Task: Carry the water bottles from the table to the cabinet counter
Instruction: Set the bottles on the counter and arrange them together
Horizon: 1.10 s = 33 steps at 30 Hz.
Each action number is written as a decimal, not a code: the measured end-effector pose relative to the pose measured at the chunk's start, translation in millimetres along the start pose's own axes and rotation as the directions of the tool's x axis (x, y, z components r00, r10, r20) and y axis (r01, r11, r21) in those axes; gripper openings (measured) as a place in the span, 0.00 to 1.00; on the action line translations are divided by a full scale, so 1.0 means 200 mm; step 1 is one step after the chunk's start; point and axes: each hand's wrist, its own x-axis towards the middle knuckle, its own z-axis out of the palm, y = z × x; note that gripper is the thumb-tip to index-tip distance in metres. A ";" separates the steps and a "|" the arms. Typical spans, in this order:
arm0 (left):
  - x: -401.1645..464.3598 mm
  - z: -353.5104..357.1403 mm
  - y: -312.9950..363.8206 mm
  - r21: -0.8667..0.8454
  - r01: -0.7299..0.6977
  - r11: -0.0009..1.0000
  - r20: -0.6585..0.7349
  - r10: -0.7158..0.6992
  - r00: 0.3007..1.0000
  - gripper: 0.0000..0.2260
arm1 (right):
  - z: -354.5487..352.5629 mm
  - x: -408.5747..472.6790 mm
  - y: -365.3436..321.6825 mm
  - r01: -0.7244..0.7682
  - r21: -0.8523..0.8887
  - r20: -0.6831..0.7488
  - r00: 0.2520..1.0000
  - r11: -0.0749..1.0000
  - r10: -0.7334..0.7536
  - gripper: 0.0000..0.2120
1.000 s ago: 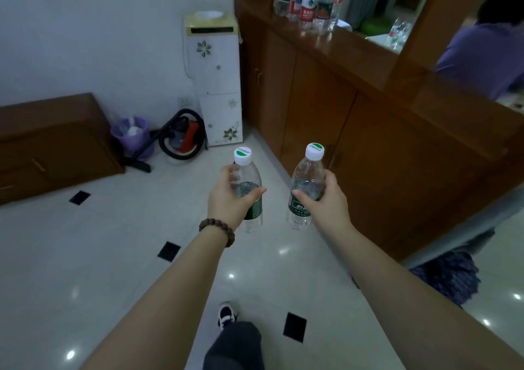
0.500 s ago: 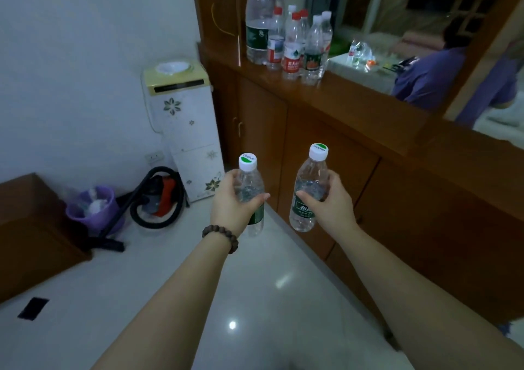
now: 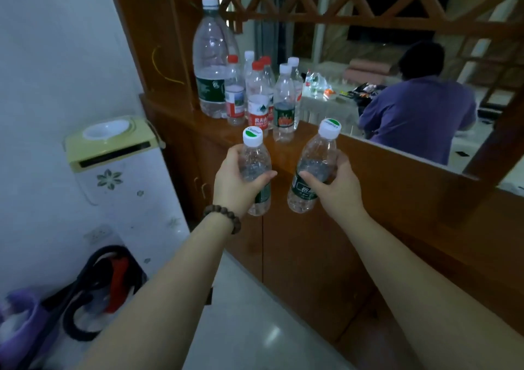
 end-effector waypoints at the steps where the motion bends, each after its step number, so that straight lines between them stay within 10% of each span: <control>1: 0.13 0.03 0.01 0.000 -0.024 1.000 0.008 0.024 1.000 0.30 | 0.00 0.12 -0.01 -0.001 -0.009 -0.031 1.000 1.000 0.001 0.30; 14: 1.03 0.56 0.11 -0.059 -0.183 0.981 0.266 0.192 0.945 0.32 | -0.11 0.92 0.09 -0.096 -0.165 -0.252 0.966 0.982 0.052 0.28; 33: 1.17 0.77 -0.01 -0.072 -0.164 0.984 0.391 0.179 0.903 0.37 | -0.05 0.94 0.19 -0.151 -0.204 -0.323 0.943 0.967 0.080 0.32</control>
